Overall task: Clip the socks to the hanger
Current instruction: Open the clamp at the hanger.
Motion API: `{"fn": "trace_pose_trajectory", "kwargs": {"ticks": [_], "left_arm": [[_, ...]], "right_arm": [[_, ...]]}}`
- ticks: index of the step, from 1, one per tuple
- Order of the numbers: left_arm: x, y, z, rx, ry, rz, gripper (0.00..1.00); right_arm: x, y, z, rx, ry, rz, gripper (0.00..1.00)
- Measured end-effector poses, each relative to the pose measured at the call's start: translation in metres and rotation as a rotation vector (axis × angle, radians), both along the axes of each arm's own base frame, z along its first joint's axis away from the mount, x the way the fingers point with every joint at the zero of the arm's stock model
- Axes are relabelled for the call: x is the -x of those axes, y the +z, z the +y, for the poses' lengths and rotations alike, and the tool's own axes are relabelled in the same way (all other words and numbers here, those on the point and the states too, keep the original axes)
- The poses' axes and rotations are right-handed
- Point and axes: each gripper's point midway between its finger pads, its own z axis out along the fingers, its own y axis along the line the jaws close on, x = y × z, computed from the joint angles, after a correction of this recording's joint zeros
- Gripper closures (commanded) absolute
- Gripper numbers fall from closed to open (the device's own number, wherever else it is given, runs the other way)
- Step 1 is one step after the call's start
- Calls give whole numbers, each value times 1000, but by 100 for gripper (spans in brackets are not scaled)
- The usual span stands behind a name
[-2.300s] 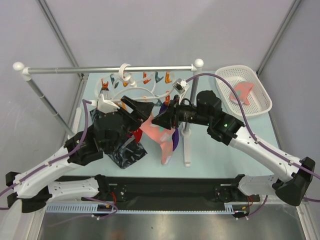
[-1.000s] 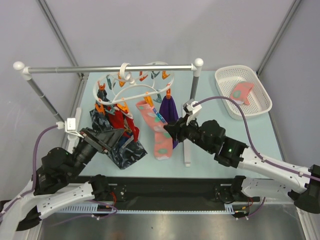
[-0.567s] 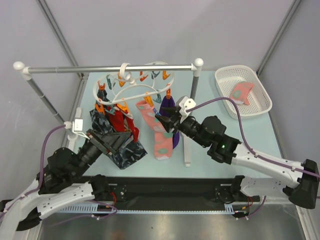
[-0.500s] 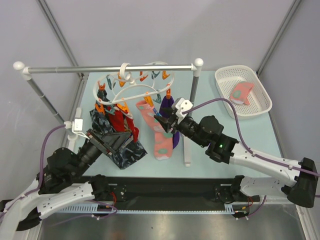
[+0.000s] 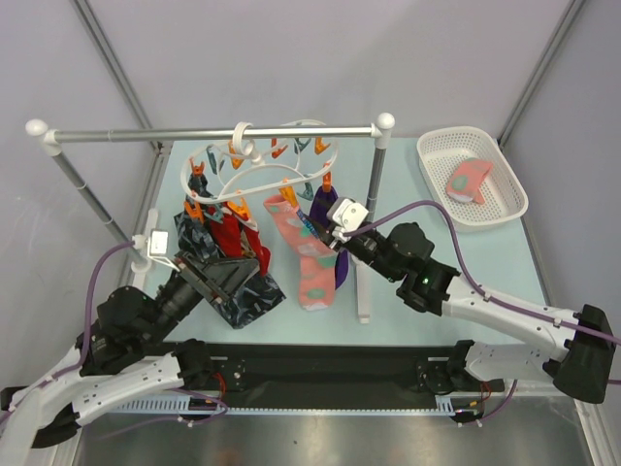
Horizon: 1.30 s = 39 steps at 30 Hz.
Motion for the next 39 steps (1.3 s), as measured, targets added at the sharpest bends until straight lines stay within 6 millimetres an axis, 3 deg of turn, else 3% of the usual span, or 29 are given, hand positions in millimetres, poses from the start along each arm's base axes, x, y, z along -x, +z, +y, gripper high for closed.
{"fn": "trace_pose_trajectory", "kwargs": {"ticks": [18,29,39], "left_arm": [[-3,-2,-14,-21,-20,7,37],[-4,-4,-23,-40,-39,9,37],[-2,4,-26,-24,-58,-2,41]], "right_arm": [[-26,-12,-3,33,-60,-23,54],[-39,-9,-7,11,-92,-39,57],[-40,-14,0,13,-67,-30,61]]}}
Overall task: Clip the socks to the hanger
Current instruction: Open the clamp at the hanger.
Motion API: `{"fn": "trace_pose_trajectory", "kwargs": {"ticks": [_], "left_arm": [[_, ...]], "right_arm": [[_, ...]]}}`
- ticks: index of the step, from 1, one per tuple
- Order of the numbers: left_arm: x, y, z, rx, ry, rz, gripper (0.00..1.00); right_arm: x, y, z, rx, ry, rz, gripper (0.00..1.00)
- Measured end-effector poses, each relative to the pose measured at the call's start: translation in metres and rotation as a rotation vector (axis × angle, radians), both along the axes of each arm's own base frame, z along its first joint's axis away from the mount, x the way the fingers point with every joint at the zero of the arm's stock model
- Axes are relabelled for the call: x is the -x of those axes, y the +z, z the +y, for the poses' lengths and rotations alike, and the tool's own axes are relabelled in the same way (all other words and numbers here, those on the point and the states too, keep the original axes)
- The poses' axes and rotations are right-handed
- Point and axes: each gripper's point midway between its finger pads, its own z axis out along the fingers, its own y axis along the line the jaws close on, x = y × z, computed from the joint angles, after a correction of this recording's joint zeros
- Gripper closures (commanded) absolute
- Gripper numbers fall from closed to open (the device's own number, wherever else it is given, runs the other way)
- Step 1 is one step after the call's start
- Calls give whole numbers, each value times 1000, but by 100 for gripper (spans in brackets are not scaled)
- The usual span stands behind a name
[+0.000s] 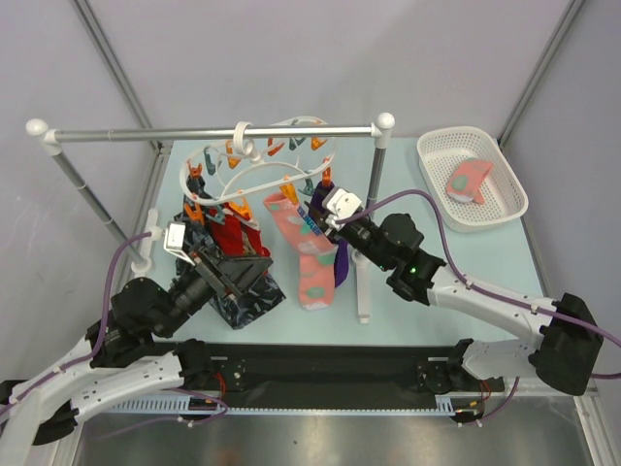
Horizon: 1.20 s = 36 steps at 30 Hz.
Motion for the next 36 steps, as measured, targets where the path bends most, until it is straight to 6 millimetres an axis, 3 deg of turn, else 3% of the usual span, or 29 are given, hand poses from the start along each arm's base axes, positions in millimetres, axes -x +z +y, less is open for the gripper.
{"fn": "trace_pose_trajectory", "kwargs": {"ticks": [6,12,17,23,27,36], "left_arm": [[0,0,0,2,-4,0,41],[1,1,-1,9,-4,7,48],[0,6,-2,15,-4,28,44],[-4,27,-8,28,4,52,46],[-10,43,-13,43,28,82,51],[-33,84,-47,32,67,157,56]], "right_arm": [[-2,6,3,-21,-1,-3,63],[-5,11,5,-36,-8,-5,70],[-4,11,6,-42,-8,8,76],[14,14,12,-41,22,27,84],[25,19,10,-41,25,34,100],[40,31,5,-16,-30,80,100]]}}
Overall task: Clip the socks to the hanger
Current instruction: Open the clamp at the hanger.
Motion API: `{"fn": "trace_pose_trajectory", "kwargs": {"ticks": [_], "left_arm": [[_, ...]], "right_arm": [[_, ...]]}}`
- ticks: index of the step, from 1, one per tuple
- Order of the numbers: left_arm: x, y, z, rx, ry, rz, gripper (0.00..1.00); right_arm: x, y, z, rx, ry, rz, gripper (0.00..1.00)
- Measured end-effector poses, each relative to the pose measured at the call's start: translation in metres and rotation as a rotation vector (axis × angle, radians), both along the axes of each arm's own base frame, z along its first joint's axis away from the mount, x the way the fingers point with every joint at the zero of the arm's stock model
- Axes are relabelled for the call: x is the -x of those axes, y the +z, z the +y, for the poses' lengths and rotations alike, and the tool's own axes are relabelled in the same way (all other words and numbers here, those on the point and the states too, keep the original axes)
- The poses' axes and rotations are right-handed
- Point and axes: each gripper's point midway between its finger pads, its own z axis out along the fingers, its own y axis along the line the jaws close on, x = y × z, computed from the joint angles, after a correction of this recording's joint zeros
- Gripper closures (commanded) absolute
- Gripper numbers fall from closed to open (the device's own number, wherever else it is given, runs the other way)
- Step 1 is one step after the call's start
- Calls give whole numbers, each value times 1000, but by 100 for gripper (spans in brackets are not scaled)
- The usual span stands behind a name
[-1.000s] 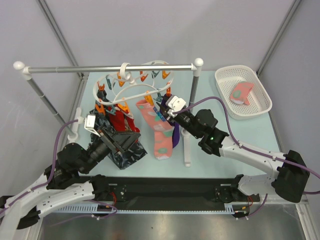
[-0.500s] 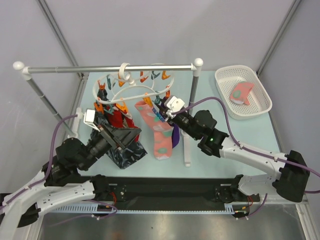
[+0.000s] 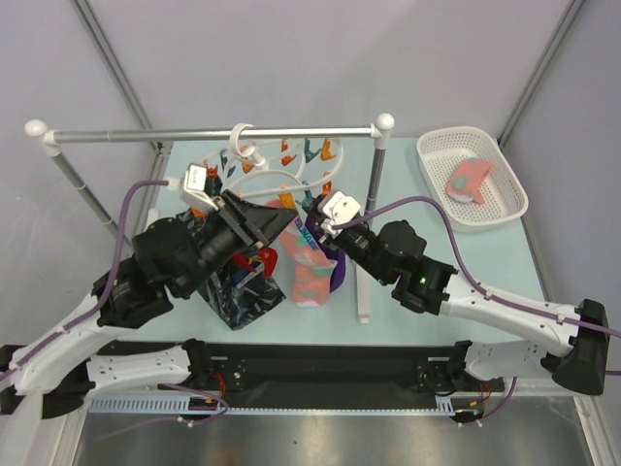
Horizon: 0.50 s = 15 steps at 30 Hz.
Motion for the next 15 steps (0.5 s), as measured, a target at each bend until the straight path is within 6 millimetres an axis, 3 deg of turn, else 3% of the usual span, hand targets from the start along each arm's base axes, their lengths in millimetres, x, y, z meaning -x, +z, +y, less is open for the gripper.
{"fn": "trace_pose_trajectory", "kwargs": {"ticks": [8,11,15], "left_arm": [[-22,-26,-19,-94,124,147,47],[-27,-31,-20,-98,167,181,40],[-34,-37,-16,-89,229,213,38]], "right_arm": [[-1,-8,-8,44,-80,7,100],[-3,-7,-12,62,-114,-10,100],[-2,-6,-14,93,-139,-41,100]]}}
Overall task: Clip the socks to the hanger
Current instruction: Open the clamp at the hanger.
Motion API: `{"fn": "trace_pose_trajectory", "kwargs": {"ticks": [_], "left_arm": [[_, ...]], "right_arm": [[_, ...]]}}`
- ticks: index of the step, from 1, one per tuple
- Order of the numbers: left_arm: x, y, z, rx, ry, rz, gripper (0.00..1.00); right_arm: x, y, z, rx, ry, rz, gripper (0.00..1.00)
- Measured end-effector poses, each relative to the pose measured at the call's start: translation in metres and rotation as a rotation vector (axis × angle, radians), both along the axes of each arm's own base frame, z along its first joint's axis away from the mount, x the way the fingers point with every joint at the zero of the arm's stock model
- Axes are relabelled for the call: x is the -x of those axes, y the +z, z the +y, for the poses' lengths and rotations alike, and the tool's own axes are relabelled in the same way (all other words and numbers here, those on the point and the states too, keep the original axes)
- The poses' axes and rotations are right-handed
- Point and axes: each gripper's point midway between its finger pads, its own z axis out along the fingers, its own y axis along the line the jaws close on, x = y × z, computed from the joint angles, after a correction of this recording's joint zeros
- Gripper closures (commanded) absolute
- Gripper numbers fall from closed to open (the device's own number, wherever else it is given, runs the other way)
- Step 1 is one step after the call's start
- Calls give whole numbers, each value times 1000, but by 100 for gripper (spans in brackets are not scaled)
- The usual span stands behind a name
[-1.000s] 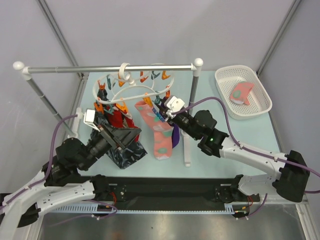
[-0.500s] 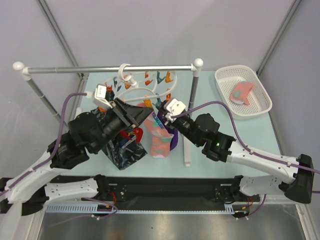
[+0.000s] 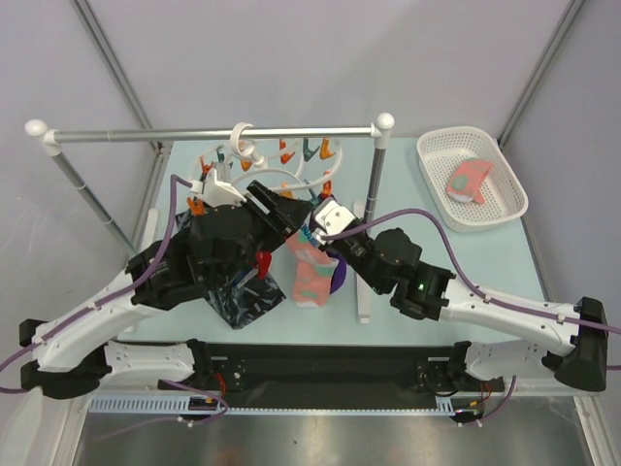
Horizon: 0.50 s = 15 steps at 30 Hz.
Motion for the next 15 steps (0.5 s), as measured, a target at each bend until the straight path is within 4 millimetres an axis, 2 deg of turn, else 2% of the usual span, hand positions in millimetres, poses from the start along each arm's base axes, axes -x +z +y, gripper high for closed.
{"fn": "trace_pose_trajectory", "kwargs": {"ticks": [9,15], "left_arm": [[-15,-4,-12,-5,68,14,36],[-24,-4,-10,-20,122,4,39]], "right_arm": [[6,6,-1,63,-30,-75,100],[7,6,-3,83,-46,-105,100]]}}
